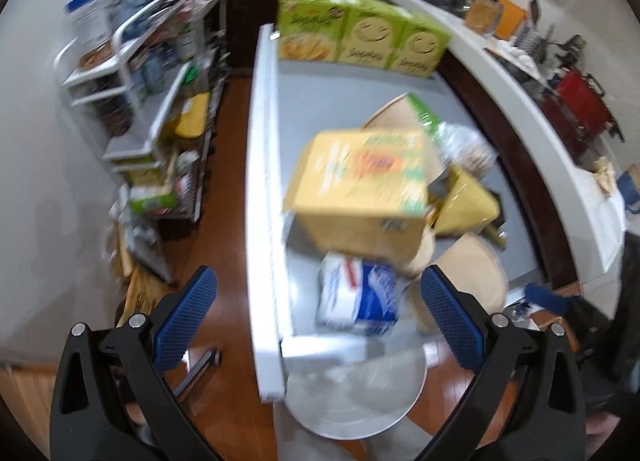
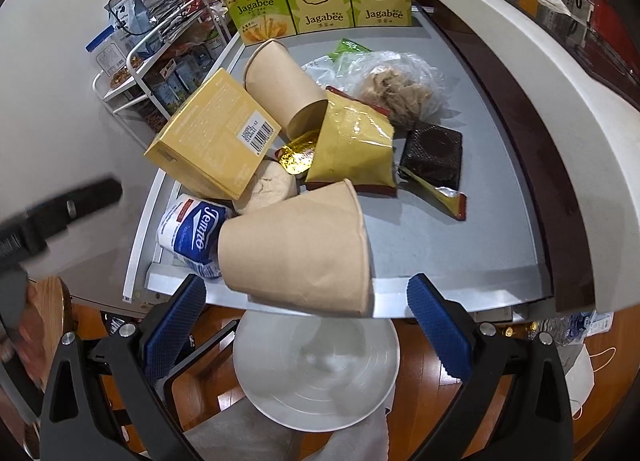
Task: Collect trash
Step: 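Grasp the yellow box with the left tool while the right tool grasps a tan paper cup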
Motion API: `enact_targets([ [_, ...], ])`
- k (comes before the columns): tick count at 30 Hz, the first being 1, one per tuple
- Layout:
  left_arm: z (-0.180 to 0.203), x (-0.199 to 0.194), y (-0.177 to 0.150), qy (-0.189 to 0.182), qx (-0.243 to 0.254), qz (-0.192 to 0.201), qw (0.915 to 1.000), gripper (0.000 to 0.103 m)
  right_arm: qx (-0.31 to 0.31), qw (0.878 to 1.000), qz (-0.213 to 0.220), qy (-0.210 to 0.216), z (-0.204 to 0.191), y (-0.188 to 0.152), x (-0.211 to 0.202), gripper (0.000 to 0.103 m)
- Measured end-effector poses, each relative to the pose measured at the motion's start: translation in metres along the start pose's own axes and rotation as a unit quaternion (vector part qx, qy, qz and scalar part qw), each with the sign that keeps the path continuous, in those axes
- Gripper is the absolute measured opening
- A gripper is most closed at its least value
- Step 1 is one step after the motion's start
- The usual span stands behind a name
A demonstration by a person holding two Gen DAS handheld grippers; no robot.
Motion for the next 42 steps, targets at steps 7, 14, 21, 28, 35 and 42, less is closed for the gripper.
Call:
enact_targets([
  [7,0.015,0.026,0.031,-0.028,0.036,-0.03,0.9985,0.102,0.006,1.0,-0.007,0.0,-0.004,0.005,0.011,0.099],
  [14,0.02,0.053,0.043,-0.057,0.048,-0.069,0.9949,0.102,0.009,1.0,-0.02,-0.005,-0.006,0.011,0.024,0.099],
  [21,0.017,0.079,0.052,-0.074,0.043,-0.108,0.9905,0.102,0.011,0.999,-0.03,-0.009,-0.007,0.016,0.035,0.099],
  [28,0.023,0.087,0.054,-0.081,0.056,-0.116,0.9884,0.102,0.007,0.999,-0.033,-0.006,-0.006,0.018,0.042,0.088],
  [35,0.027,0.086,0.054,-0.086,0.061,-0.113,0.9881,0.094,-0.009,0.999,-0.031,-0.014,-0.005,0.022,0.037,0.087],
  [42,0.027,0.072,0.06,-0.098,0.048,-0.093,0.9897,0.092,0.0,1.0,-0.012,-0.007,0.004,0.023,0.02,0.087],
])
Point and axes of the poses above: each gripper's, at about its wrist camera, not at the fingertips, and x roughly the way its jaws point, z to its right, y to its top, the point moved 1 cm from there along x, roughly the way its jaws point, and after that the axes turned 11 degrees about -x, right-handed, at the moved point
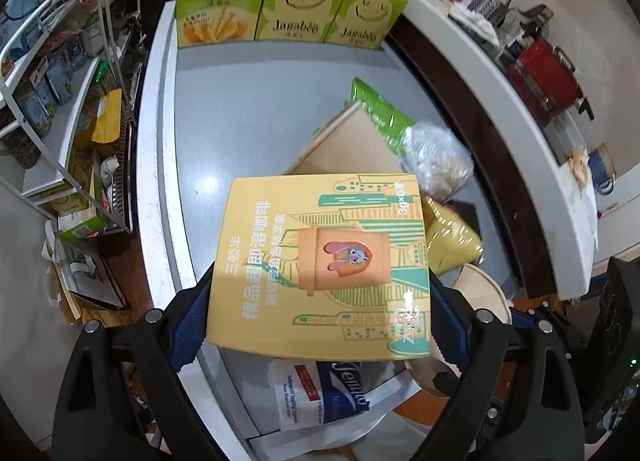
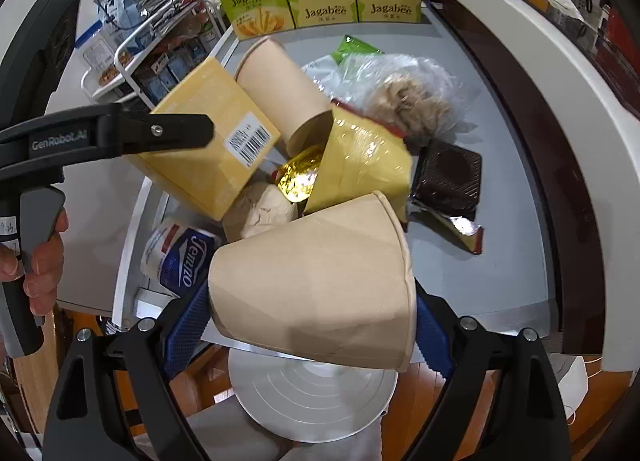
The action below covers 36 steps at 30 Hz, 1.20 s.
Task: Collect trash
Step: 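Grasp the yellow box with the left tool while the right tool grasps a tan paper cup, then carry the yellow box and tan cup with both tools over the white bin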
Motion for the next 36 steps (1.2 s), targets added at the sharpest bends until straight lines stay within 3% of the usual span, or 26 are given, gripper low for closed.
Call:
enact_targets([
  [3,0.002,-0.008,0.003,-0.003,-0.006,0.008,1.0,0.092,0.011,1.0,0.006,0.005,0.005,0.005,-0.005,0.087],
  [14,0.012,-0.05,-0.02,0.061,-0.008,0.088,0.9942,0.093,0.025,0.998,0.051,0.022,0.028,0.016,-0.044,0.087],
  [25,0.016,-0.074,-0.079,0.074,-0.034,0.093,0.9923,0.093,0.018,0.996,0.062,0.057,0.045,-0.001,-0.077,0.087],
  [36,0.03,-0.08,-0.144,0.085,-0.024,0.07,0.9936,0.093,-0.005,0.994,0.036,0.107,0.041,-0.04,-0.094,0.087],
])
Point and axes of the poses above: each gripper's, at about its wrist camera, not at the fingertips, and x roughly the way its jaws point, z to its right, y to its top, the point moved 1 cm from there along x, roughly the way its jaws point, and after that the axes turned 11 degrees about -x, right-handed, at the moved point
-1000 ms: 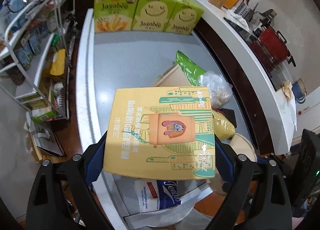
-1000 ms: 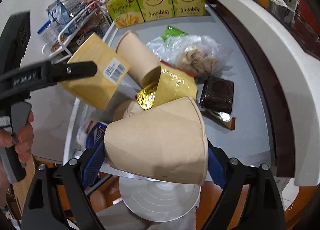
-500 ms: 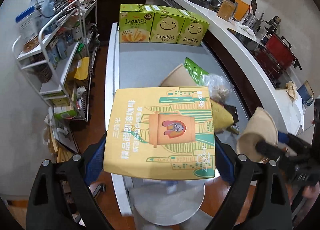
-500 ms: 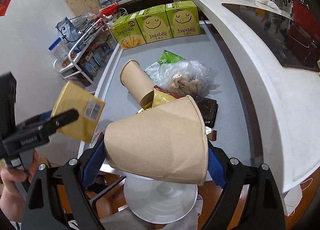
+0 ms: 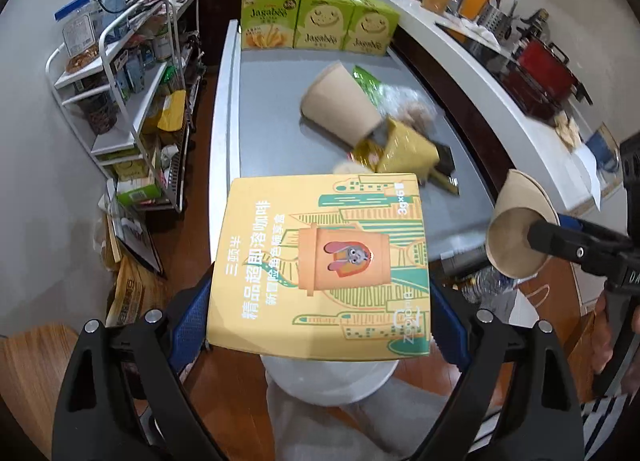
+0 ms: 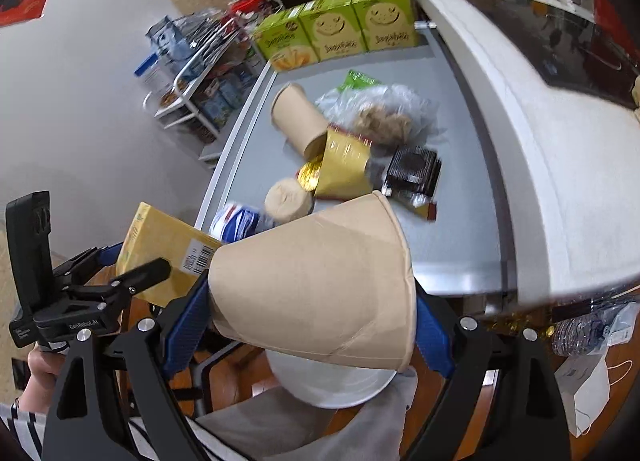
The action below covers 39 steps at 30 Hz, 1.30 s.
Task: Collect trash
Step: 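Carry the yellow box and tan cup with both tools over the white bin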
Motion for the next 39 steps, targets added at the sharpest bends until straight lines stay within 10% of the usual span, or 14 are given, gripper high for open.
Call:
enact_targets([
  [17,-0.002,0.046,-0.086,0.032,0.031,-0.102,0.9937,0.093,0.003,0.993,-0.11,0.042,-0.004,-0.066,0.043,0.087],
  [39,-0.005,0.116,-0.106,0.074,0.067,-0.161,0.9819,0.093,0.064,0.98,-0.184,0.03,0.017,-0.095,0.132,0.087],
])
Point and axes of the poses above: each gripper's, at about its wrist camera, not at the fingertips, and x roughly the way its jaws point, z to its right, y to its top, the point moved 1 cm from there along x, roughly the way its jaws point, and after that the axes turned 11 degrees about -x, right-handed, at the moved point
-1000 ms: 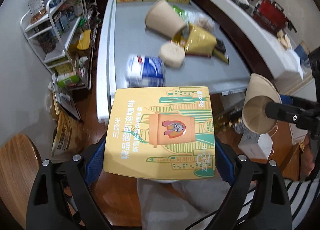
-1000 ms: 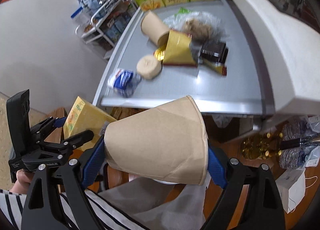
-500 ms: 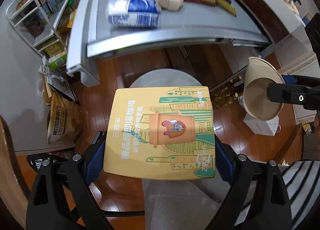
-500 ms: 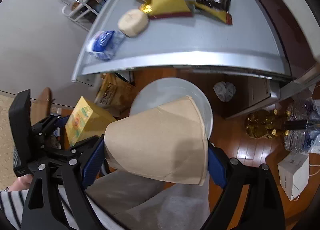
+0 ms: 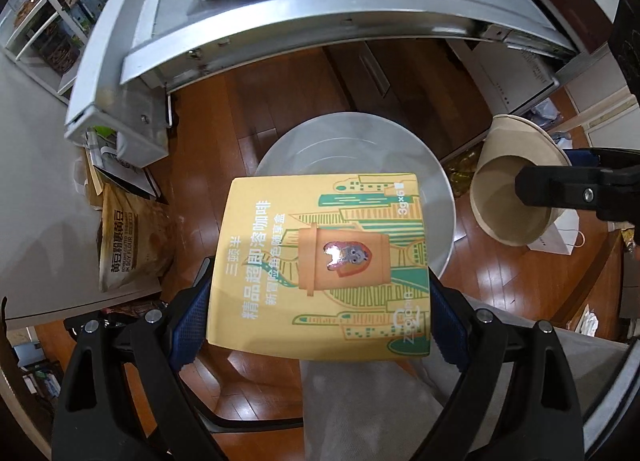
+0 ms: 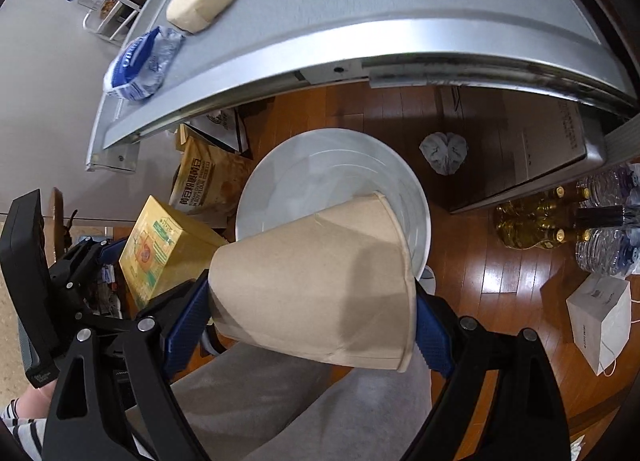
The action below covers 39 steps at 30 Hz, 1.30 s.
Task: Collect trash
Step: 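Carry the yellow box and tan cup with both tools over the white bin, then open both tools to drop the box and cup into the bin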
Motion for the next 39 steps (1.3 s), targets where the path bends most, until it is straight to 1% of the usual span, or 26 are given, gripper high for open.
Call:
enact_targets([
  [4,0.004,0.005,0.002,0.01,0.001,-0.001,0.9999,0.093,0.008,1.0,0.001,-0.004,0.0,0.004,0.004,0.087],
  [12,0.007,0.012,0.001,0.014,0.01,-0.006,0.9998,0.093,0.033,0.999,0.003,0.003,0.007,0.01,0.012,0.087],
  [18,0.006,0.015,0.003,0.018,0.012,-0.011,0.9997,0.093,0.031,1.0,0.0,0.0,0.005,0.015,0.019,0.087],
  [31,0.009,0.026,0.002,0.034,0.036,-0.027,0.9984,0.093,0.046,0.999,-0.012,-0.004,0.009,0.019,0.034,0.087],
  [39,0.007,0.027,0.004,0.039,0.038,-0.031,0.998,0.094,0.045,0.999,-0.022,-0.004,0.007,0.021,0.04,0.087],
])
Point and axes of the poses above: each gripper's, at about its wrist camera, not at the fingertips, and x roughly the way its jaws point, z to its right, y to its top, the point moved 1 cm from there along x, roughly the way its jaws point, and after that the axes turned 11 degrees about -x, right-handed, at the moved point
